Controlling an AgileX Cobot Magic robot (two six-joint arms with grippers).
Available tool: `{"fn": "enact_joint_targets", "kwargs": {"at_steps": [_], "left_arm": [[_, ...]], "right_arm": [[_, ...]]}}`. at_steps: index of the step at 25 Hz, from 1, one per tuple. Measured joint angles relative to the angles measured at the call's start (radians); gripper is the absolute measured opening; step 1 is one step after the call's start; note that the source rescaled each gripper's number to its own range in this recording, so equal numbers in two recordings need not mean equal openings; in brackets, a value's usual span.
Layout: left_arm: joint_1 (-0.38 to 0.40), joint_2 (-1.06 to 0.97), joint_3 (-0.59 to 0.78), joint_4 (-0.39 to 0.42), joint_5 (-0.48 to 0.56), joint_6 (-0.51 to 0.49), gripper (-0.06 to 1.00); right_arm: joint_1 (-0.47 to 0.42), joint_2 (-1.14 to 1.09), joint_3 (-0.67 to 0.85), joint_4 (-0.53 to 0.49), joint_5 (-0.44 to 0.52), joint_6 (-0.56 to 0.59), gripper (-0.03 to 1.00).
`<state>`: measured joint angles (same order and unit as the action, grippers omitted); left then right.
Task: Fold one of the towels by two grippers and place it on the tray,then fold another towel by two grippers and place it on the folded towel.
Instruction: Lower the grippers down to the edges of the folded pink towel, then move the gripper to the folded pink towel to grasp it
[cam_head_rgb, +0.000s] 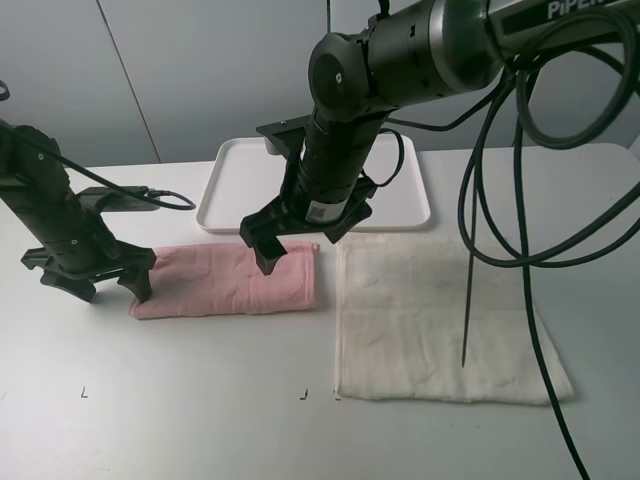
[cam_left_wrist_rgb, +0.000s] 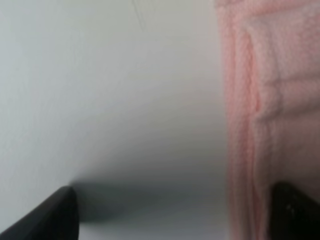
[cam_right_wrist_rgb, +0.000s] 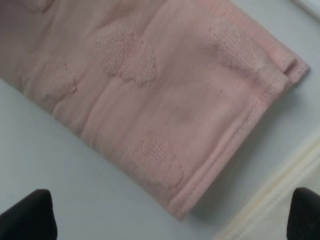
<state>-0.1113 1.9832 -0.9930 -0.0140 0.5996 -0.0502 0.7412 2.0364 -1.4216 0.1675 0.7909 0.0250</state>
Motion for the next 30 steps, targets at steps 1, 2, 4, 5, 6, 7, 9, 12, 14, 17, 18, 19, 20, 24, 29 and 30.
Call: {"fn": "enact_joint_targets", "kwargs": {"at_steps": [1, 2, 4, 5, 6, 7, 9, 12, 14, 17, 18, 19, 20, 24, 29, 30], "left_arm": [[0.000, 0.001, 0.000, 0.002, 0.002, -0.005, 0.98], [0.000, 0.003, -0.002, 0.004, 0.004, -0.007, 0.98], [0.000, 0.002, -0.002, 0.004, 0.003, -0.011, 0.98], [0.000, 0.002, -0.003, 0.006, 0.003, -0.011, 0.98], [0.000, 0.002, -0.003, 0.005, 0.004, -0.012, 0.98], [0.000, 0.002, -0.003, 0.005, 0.004, -0.012, 0.98], [0.000, 0.002, -0.004, 0.006, 0.006, -0.015, 0.98], [0.000, 0.002, -0.004, 0.006, 0.006, -0.015, 0.98], [0.000, 0.002, -0.004, 0.006, 0.006, -0.015, 0.98], [0.000, 0.002, -0.005, 0.006, 0.010, -0.015, 0.98], [0.000, 0.002, -0.005, 0.006, 0.010, -0.015, 0.98], [0.000, 0.002, -0.007, 0.006, 0.010, -0.015, 0.98], [0.000, 0.003, -0.007, 0.006, 0.010, -0.015, 0.98], [0.000, 0.003, -0.007, 0.006, 0.010, -0.015, 0.98], [0.000, 0.003, -0.007, 0.006, 0.010, -0.015, 0.98], [0.000, 0.003, -0.007, 0.006, 0.010, -0.015, 0.98]], "right_arm": [[0.000, 0.000, 0.000, 0.000, -0.002, 0.000, 1.00], [0.000, 0.000, 0.000, 0.000, -0.004, 0.000, 1.00], [0.000, 0.005, -0.004, 0.000, -0.004, 0.000, 1.00], [-0.003, 0.017, -0.015, 0.003, -0.001, 0.000, 1.00], [-0.007, 0.031, -0.027, 0.010, 0.004, 0.000, 1.00], [-0.009, 0.053, -0.046, 0.023, 0.014, 0.000, 1.00], [-0.016, 0.099, -0.092, 0.034, 0.044, 0.000, 1.00], [-0.021, 0.167, -0.177, 0.037, 0.083, 0.000, 1.00], [-0.022, 0.199, -0.222, 0.037, 0.105, 0.011, 1.00], [-0.022, 0.239, -0.263, 0.028, 0.131, 0.047, 1.00], [-0.022, 0.249, -0.268, 0.024, 0.134, 0.062, 1.00], [-0.022, 0.258, -0.270, 0.016, 0.136, 0.077, 1.00], [-0.022, 0.263, -0.272, 0.000, 0.141, 0.091, 1.00], [-0.023, 0.284, -0.272, -0.021, 0.148, 0.110, 0.99], [-0.023, 0.314, -0.276, 0.014, 0.152, 0.112, 0.84], [-0.023, 0.319, -0.276, 0.021, 0.152, 0.110, 0.82]]}}
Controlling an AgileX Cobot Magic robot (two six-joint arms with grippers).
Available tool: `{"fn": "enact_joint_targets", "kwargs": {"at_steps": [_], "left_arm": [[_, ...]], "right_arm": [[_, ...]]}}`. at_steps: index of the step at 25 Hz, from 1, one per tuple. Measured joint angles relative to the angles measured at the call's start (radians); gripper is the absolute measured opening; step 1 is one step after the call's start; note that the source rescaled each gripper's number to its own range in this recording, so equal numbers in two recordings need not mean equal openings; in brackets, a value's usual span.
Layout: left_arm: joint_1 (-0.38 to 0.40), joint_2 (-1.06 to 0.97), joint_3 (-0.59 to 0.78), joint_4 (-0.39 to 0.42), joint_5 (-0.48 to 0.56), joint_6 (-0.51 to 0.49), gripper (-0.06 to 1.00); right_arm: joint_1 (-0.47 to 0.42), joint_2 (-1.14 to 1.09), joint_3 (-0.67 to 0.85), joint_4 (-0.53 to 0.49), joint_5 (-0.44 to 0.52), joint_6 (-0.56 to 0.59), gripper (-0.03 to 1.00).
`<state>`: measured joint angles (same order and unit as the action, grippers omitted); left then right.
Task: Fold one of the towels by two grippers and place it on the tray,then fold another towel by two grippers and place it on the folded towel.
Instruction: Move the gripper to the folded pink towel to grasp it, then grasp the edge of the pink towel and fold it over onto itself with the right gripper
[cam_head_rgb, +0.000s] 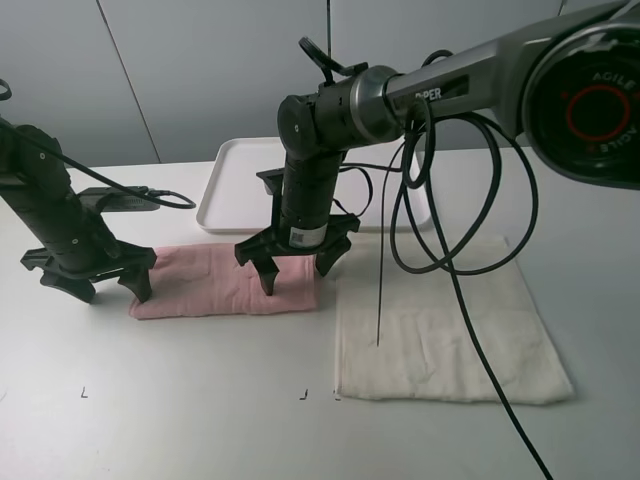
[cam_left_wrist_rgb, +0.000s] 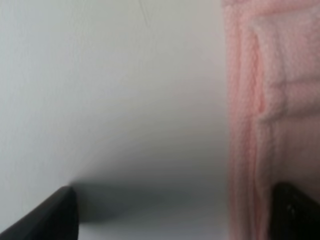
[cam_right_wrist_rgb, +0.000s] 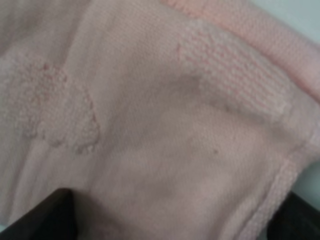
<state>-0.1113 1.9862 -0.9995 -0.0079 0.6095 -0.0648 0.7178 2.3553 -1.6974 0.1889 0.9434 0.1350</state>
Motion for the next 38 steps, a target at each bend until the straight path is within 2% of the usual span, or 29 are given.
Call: {"fn": "enact_joint_targets", "kwargs": {"at_steps": [5, 7, 9, 13, 14, 22, 26, 34, 38], "left_arm": [[0.000, 0.000, 0.000, 0.002, 0.000, -0.002, 0.98], [0.000, 0.000, 0.000, 0.002, 0.000, -0.002, 0.98], [0.000, 0.000, 0.000, 0.002, 0.000, -0.002, 0.98], [0.000, 0.000, 0.000, 0.002, 0.000, -0.002, 0.98], [0.000, 0.000, 0.000, 0.002, 0.000, -0.002, 0.98], [0.000, 0.000, 0.000, 0.002, 0.000, 0.000, 0.98], [0.000, 0.000, 0.000, 0.002, 0.000, -0.002, 0.98], [0.000, 0.000, 0.000, 0.002, 0.000, -0.004, 0.98], [0.000, 0.000, 0.000, 0.002, 0.000, -0.006, 0.98]], "right_arm": [[0.000, 0.002, -0.001, 0.006, 0.000, 0.000, 0.80], [0.000, 0.004, -0.001, 0.006, 0.000, 0.000, 0.74], [0.000, 0.006, -0.001, 0.006, 0.000, 0.000, 0.59], [0.000, 0.012, -0.001, 0.032, -0.005, -0.002, 0.11], [0.000, 0.012, -0.002, 0.037, -0.007, -0.007, 0.04], [0.000, -0.001, -0.002, 0.061, -0.002, -0.033, 0.03], [0.000, -0.057, -0.002, 0.118, 0.009, -0.074, 0.03], [0.000, -0.099, -0.024, 0.296, 0.039, -0.163, 0.03], [0.000, -0.078, -0.024, 0.456, 0.013, -0.240, 0.03]]}}
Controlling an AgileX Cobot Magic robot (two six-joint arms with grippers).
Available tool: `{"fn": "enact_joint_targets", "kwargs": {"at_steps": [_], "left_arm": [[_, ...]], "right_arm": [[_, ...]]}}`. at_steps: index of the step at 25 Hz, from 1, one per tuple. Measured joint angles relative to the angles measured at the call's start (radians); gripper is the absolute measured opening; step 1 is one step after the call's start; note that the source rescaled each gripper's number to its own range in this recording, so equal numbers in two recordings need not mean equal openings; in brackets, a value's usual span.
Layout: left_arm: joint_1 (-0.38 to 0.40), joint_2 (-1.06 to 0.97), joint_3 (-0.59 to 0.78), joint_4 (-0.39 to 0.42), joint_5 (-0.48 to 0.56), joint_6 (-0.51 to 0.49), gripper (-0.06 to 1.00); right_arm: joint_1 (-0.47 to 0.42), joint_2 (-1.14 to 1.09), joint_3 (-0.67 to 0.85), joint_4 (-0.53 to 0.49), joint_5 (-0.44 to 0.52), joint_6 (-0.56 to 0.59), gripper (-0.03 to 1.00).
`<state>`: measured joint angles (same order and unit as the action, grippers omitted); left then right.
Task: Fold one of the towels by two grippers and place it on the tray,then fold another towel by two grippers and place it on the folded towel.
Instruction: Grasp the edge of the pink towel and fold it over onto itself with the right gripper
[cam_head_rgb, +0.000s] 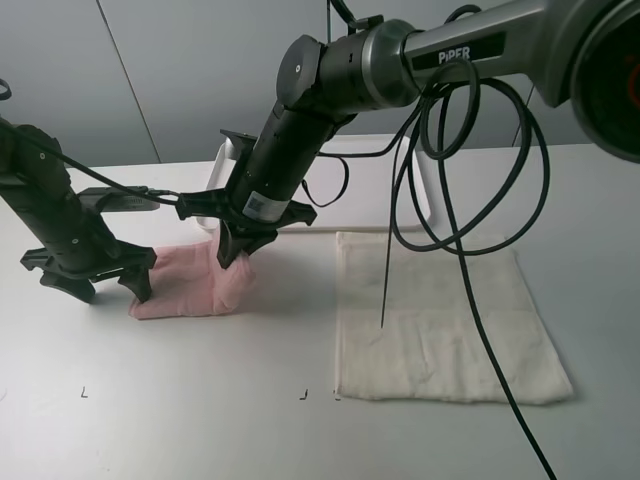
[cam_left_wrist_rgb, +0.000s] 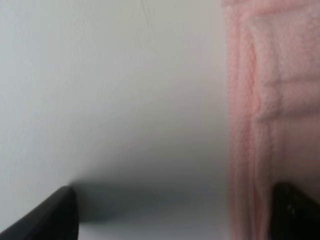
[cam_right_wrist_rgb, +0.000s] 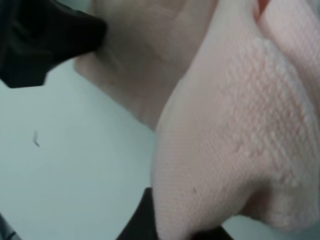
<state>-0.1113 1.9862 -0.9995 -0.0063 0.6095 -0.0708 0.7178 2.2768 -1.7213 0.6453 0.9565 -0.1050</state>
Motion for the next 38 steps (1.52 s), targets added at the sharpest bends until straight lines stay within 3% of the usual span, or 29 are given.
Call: {"fn": "enact_joint_targets", "kwargs": {"at_steps": [7, 15, 21, 33, 38], "left_arm": [[0.000, 0.000, 0.000, 0.000, 0.002, -0.005, 0.98], [0.000, 0.000, 0.000, 0.000, 0.002, -0.006, 0.98], [0.000, 0.000, 0.000, 0.000, 0.004, -0.006, 0.98], [0.000, -0.010, -0.049, -0.020, 0.062, 0.046, 0.98], [0.058, -0.071, -0.141, -0.152, 0.138, 0.155, 0.98]], "right_arm": [[0.000, 0.075, 0.000, 0.322, -0.049, -0.166, 0.03], [0.038, 0.139, 0.000, 0.503, -0.158, -0.275, 0.03], [0.070, 0.163, 0.000, 0.540, -0.237, -0.300, 0.03], [0.072, 0.163, 0.000, 0.544, -0.253, -0.314, 0.03], [0.068, 0.163, 0.000, 0.542, -0.247, -0.314, 0.03]]}}
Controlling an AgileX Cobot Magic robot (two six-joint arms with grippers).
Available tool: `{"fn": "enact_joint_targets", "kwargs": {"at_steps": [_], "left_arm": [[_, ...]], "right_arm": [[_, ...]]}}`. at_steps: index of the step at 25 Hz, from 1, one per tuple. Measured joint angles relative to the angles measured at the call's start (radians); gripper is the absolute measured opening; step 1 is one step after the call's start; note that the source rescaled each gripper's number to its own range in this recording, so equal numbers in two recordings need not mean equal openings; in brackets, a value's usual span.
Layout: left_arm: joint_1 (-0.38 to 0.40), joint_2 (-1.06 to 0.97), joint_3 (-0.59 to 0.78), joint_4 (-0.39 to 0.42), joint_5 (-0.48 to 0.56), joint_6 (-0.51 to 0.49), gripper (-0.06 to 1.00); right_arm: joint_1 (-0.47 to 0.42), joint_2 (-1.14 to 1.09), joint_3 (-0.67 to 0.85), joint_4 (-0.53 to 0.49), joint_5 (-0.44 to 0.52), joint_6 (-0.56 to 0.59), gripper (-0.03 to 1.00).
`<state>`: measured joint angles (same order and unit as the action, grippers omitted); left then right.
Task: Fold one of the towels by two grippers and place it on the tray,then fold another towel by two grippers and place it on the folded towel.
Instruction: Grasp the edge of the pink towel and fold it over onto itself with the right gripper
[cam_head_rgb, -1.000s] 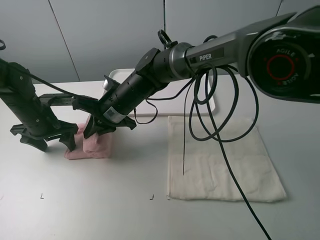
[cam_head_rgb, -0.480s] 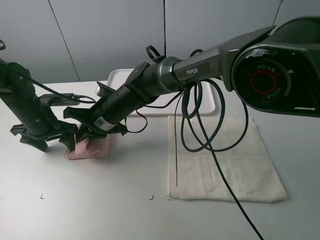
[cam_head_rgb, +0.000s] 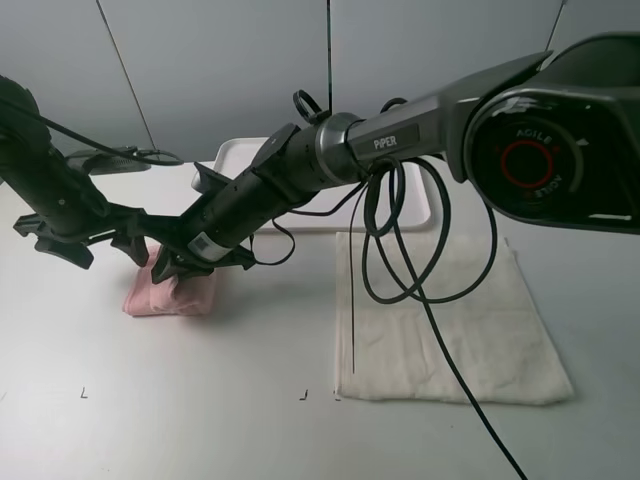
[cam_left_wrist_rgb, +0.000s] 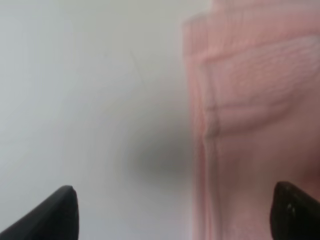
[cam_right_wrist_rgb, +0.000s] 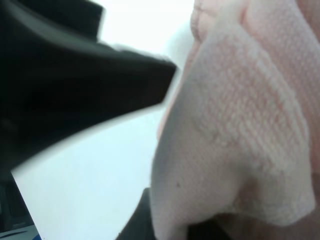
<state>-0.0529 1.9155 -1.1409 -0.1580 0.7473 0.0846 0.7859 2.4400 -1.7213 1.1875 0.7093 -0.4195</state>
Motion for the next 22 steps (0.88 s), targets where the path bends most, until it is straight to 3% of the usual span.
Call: {"fn": "enact_joint_targets", "kwargs": {"at_steps": [6, 9, 12, 14, 19, 22], "left_arm": [[0.133, -0.007, -0.091, -0.334, 0.173, 0.248, 0.98], [0.163, -0.009, -0.117, -0.504, 0.227, 0.356, 0.98], [0.164, -0.015, -0.121, -0.544, 0.231, 0.390, 0.98], [0.166, -0.019, -0.121, -0.548, 0.236, 0.397, 0.98], [0.167, -0.019, -0.127, -0.552, 0.240, 0.405, 0.98], [0.168, -0.019, -0.127, -0.554, 0.240, 0.407, 0.98]], "right_arm": [[-0.010, 0.000, 0.000, 0.000, 0.002, 0.000, 0.03], [-0.010, 0.000, 0.000, 0.000, 0.002, 0.000, 0.03], [-0.010, 0.000, 0.000, 0.001, 0.002, 0.000, 0.04], [-0.008, 0.000, 0.000, 0.007, -0.003, 0.000, 0.09], [0.012, 0.000, 0.000, 0.143, -0.026, -0.082, 0.48], [0.017, 0.000, -0.002, 0.236, 0.007, -0.186, 0.60]]}}
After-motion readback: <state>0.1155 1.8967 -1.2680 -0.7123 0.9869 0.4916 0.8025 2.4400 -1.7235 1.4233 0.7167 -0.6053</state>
